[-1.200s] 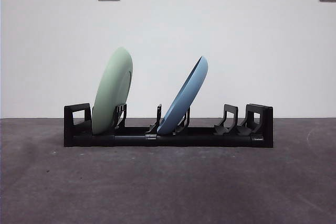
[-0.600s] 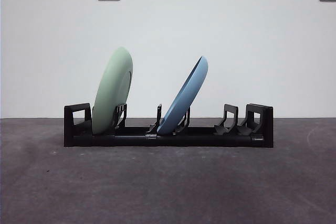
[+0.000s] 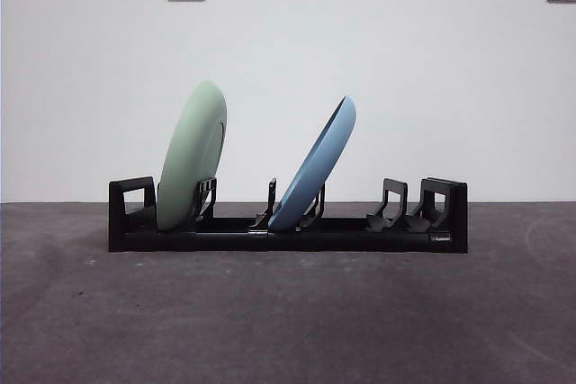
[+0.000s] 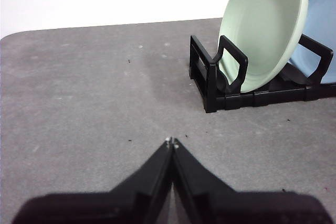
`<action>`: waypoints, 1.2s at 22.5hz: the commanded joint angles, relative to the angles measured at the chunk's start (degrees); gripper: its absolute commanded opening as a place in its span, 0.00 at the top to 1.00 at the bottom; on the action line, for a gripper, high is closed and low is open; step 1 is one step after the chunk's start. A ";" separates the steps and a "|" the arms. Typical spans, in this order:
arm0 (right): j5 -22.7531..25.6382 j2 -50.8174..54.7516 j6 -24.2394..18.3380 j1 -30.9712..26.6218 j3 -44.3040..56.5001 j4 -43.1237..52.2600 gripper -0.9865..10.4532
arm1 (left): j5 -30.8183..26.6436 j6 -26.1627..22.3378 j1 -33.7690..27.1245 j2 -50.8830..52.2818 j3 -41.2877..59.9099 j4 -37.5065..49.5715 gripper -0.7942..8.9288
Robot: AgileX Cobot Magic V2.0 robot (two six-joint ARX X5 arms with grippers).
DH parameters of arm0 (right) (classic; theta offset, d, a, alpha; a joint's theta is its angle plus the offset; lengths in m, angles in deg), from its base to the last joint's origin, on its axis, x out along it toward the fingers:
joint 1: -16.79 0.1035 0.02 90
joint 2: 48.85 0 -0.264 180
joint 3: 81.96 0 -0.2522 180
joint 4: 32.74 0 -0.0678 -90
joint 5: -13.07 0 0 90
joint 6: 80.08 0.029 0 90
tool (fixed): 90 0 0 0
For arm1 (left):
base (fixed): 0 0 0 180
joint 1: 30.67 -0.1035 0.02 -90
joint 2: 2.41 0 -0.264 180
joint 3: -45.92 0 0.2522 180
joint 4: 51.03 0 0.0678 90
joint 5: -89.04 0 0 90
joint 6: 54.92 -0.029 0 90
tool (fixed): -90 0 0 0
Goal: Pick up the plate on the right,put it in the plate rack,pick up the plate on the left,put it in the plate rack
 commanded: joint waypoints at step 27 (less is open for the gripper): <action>-19.61 19.98 -13.00 -10.14 34.12 22.08 0.91 | 0.31 -0.04 -0.11 0.15 0.90 0.26 0.92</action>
